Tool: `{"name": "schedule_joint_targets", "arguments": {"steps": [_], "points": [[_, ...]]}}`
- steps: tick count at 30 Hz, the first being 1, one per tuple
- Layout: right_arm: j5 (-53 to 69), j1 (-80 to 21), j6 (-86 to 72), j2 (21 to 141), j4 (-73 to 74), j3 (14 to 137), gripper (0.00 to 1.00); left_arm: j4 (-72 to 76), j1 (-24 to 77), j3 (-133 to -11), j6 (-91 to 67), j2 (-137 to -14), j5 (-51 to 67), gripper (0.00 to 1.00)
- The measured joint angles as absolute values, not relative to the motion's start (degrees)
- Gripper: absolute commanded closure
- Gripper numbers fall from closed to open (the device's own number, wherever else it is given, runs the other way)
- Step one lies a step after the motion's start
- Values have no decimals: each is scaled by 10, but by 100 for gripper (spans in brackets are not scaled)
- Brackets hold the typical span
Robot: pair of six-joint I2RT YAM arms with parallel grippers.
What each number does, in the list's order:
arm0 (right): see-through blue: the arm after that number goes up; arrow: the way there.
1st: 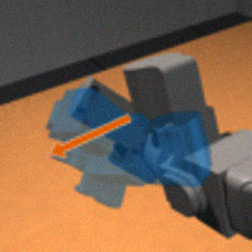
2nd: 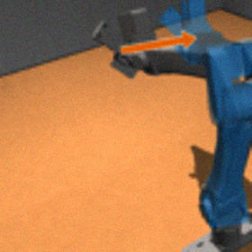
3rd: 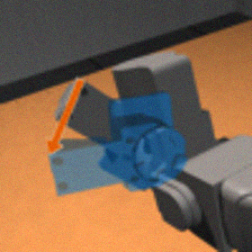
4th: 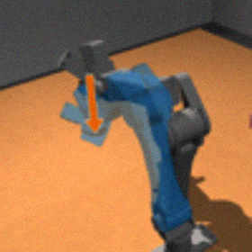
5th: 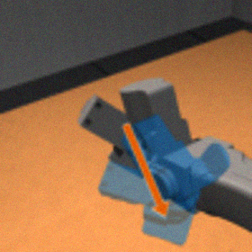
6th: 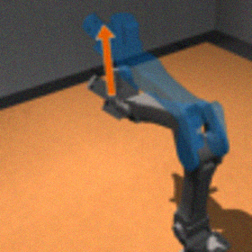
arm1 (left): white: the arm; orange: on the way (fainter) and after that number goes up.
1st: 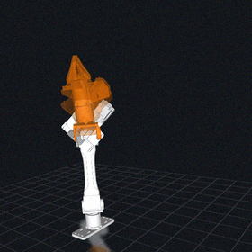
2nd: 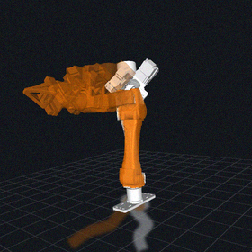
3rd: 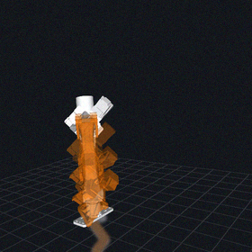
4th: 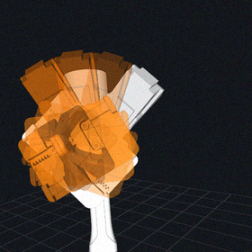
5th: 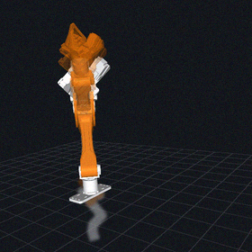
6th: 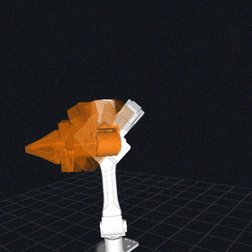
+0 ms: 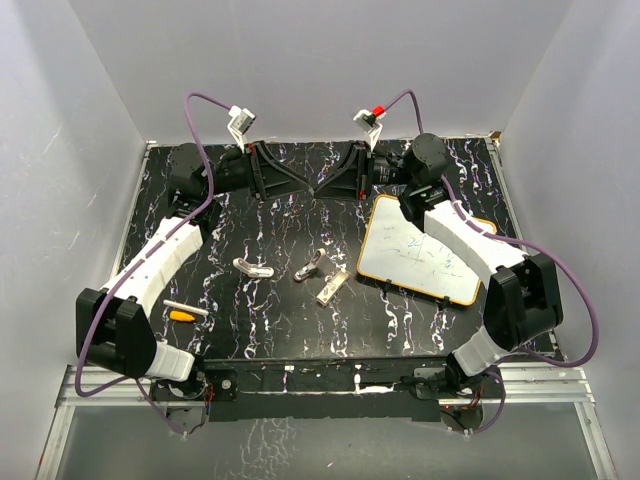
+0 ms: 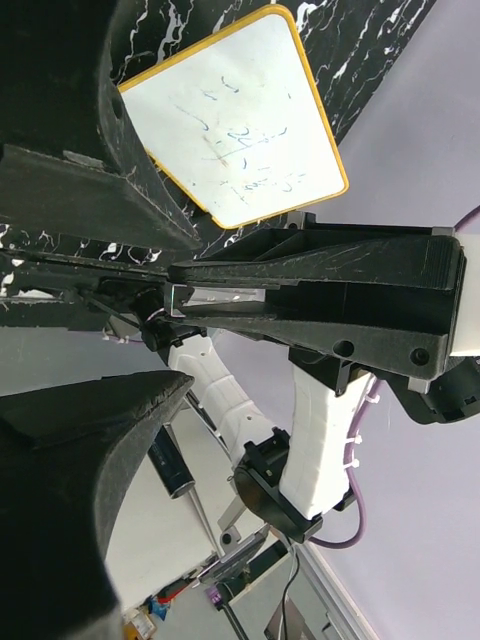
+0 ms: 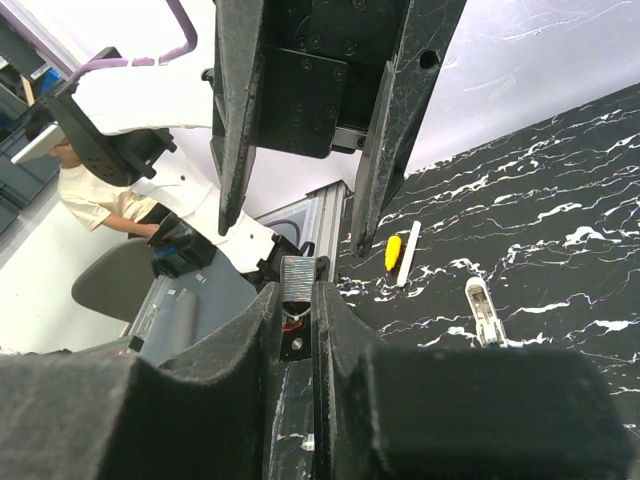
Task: Load the staples into the stapler
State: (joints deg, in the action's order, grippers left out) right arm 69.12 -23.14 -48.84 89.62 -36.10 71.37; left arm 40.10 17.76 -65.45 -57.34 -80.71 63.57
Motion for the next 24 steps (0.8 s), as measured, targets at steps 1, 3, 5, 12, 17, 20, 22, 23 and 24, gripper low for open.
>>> {"name": "schedule_joint_targets", "arguments": {"steps": [1, 3, 5, 12, 17, 20, 22, 23, 24], "points": [[691, -231, -489, 896, -362, 714, 91, 398, 178, -655, -570, -807, 636, 52], [690, -231, -491, 896, -362, 714, 91, 389, 179, -655, -562, -807, 635, 54], [689, -231, -492, 896, -362, 714, 91, 379, 180, -655, -555, -807, 634, 55], [688, -231, -492, 896, -362, 714, 90, 359, 182, -655, -543, -808, 634, 58], [683, -231, -486, 896, -356, 714, 91, 355, 182, -655, -539, -808, 634, 60], [678, -232, -479, 896, -346, 714, 91, 352, 182, -655, -536, -808, 634, 59], [675, -232, -474, 896, -340, 714, 91, 350, 183, -655, -535, -808, 634, 58], [674, -232, -472, 896, -337, 714, 91, 349, 183, -655, -535, -808, 633, 58], [674, -232, -469, 896, -335, 714, 90, 348, 183, -655, -533, -808, 632, 58]]}}
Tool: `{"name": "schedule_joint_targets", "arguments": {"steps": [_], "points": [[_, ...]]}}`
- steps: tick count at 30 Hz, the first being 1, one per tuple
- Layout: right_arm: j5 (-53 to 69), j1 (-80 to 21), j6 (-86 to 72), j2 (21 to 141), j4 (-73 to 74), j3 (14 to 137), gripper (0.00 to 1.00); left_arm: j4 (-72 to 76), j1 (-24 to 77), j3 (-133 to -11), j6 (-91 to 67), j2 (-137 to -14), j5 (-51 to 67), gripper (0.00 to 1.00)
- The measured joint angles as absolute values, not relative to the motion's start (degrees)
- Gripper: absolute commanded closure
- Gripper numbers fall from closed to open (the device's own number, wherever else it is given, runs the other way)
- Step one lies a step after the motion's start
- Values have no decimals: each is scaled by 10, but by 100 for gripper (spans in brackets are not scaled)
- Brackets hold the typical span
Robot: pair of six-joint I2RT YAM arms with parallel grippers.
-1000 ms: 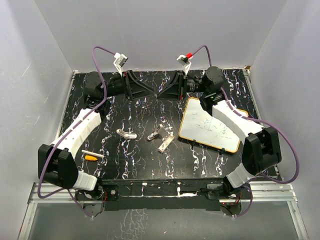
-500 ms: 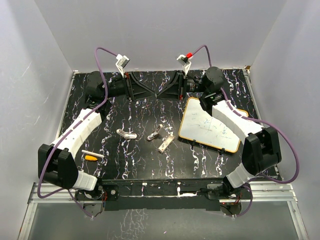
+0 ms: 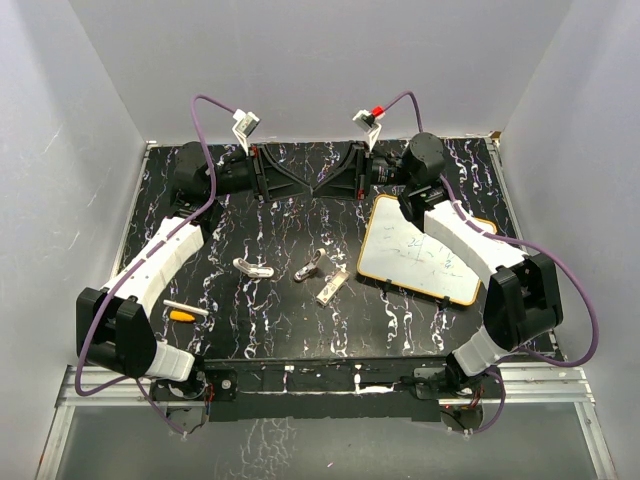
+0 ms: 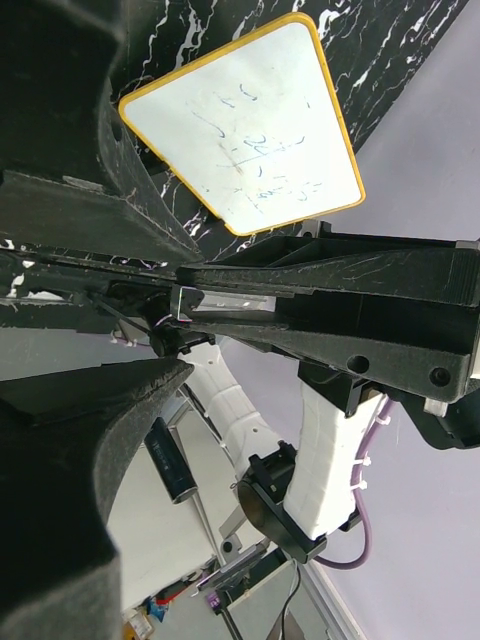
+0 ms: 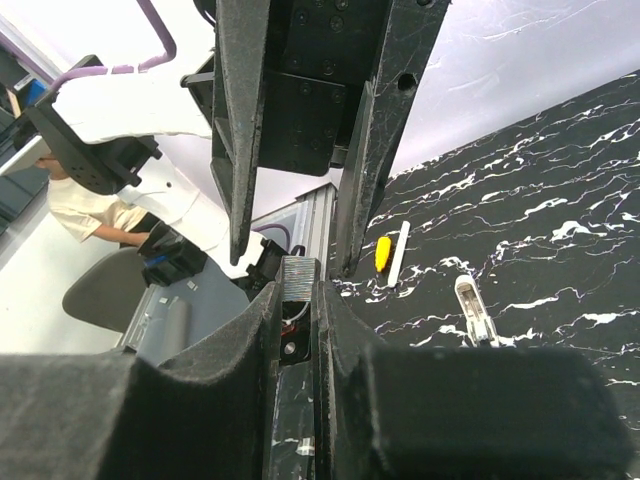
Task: Load the staples into the stapler
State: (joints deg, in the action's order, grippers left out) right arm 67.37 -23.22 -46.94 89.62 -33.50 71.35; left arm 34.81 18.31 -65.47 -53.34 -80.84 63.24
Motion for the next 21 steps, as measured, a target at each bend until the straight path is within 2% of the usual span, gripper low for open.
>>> {"name": "schedule_joint_targets", "arguments": {"steps": [21], "points": [[665, -240, -449, 905, -305, 714, 91, 309, 185, -660, -505, -810, 623, 67]]}}
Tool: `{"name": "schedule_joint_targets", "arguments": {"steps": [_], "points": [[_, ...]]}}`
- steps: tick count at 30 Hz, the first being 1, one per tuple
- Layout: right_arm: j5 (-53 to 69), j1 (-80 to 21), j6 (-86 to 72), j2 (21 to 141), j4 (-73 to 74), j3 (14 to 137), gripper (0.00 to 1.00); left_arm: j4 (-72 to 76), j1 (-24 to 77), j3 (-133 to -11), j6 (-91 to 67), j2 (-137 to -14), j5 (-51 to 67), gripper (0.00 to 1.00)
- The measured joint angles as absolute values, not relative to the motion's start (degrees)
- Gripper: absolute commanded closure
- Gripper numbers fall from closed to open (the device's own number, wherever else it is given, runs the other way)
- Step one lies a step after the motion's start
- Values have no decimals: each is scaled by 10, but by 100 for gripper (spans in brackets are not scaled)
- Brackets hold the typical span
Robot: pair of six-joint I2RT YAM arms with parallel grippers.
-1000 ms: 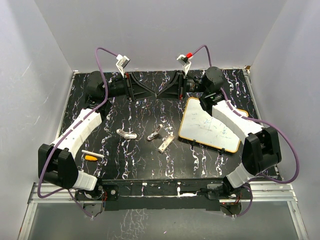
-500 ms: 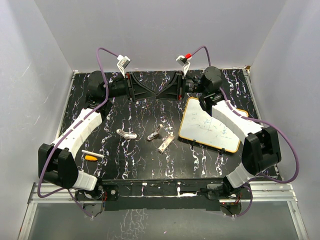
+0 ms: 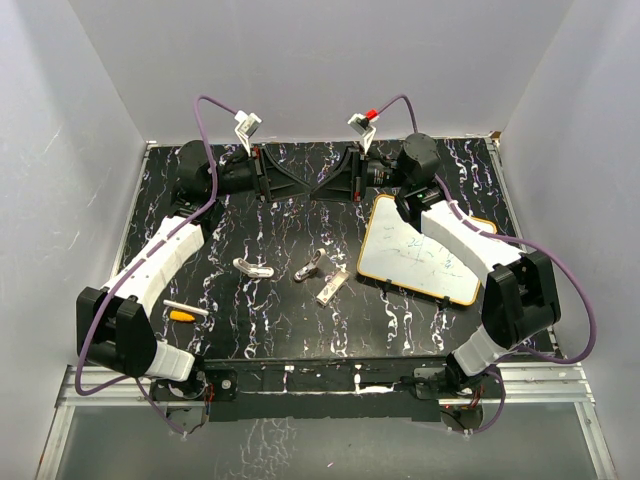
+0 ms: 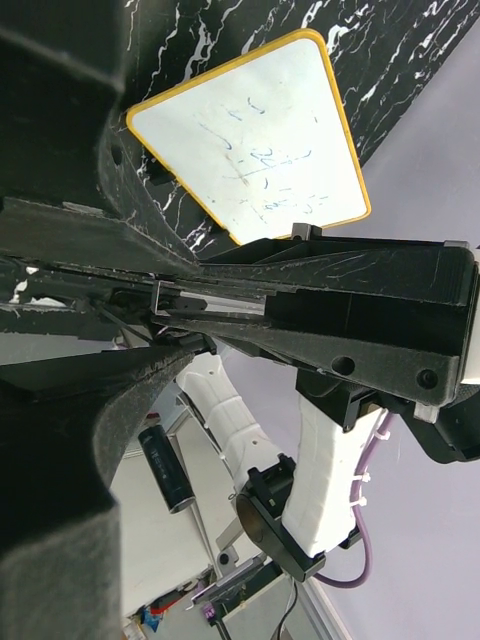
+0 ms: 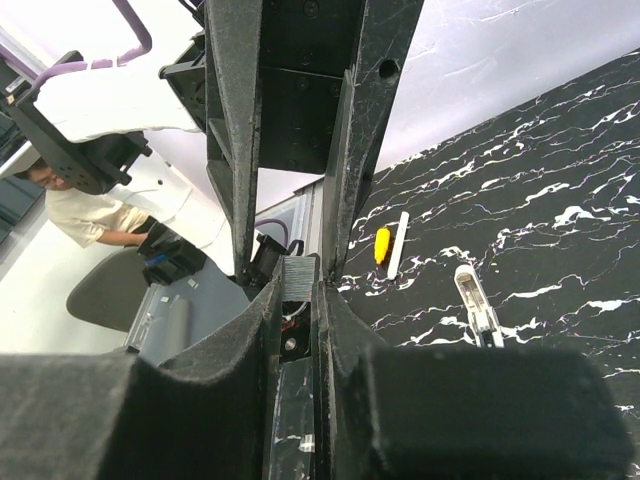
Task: Load the staples into the stapler
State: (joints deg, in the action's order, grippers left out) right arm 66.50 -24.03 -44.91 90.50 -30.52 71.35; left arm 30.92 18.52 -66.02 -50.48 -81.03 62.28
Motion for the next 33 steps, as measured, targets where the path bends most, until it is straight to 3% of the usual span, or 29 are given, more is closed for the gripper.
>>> {"name": "schedule_joint_targets", "arguments": {"steps": [33], "points": [[663, -241, -440, 905, -302, 714, 91, 280, 185, -664, -475, -810, 615, 81]]}}
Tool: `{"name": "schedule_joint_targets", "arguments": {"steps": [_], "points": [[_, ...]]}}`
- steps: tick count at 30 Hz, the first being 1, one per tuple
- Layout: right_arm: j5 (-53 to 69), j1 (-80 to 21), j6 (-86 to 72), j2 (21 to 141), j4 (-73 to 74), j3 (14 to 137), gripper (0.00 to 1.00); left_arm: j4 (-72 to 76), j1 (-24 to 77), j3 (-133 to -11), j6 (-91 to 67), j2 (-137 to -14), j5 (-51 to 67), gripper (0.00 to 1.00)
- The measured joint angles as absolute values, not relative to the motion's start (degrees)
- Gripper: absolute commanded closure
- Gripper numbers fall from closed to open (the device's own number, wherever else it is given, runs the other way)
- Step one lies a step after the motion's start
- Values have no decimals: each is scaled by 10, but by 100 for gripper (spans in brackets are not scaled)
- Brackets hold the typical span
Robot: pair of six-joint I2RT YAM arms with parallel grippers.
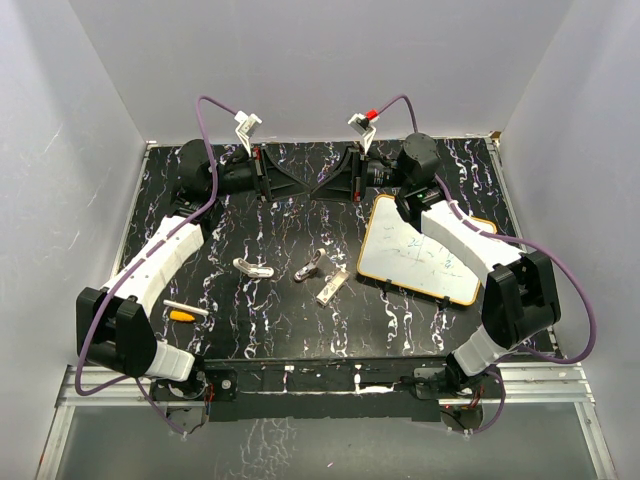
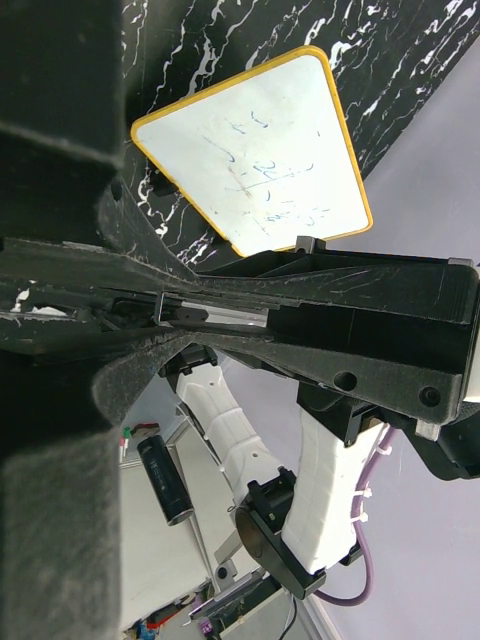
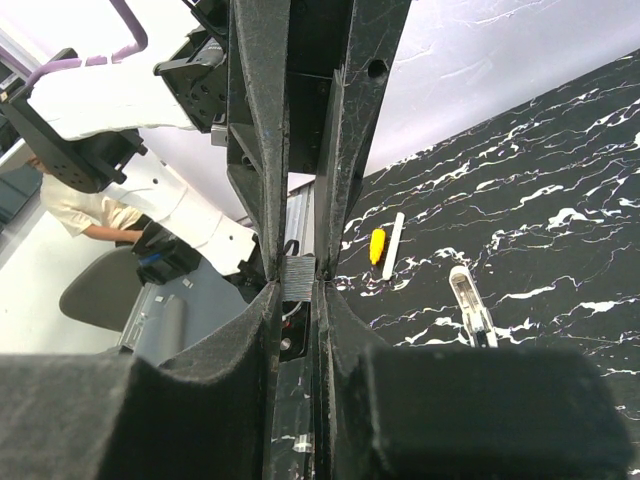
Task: Load the staples into the stapler
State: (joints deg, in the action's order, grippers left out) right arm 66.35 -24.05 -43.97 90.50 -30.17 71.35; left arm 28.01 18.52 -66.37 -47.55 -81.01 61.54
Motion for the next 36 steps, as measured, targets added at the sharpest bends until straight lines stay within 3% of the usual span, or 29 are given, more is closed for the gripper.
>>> {"name": "schedule_joint_targets", "arguments": {"steps": [16, 23, 30, 36], "points": [[663, -241, -438, 905, -302, 714, 91, 279, 185, -664, -474, -810, 615, 80], [663, -241, -438, 905, -302, 714, 90, 279, 185, -664, -470, -810, 615, 91], [662, -241, -436, 905, -301, 714, 77, 273, 185, -667, -460, -810, 615, 100], [660, -241, -436, 905, -301, 714, 65, 236, 185, -679, -430, -810, 608, 100]]}}
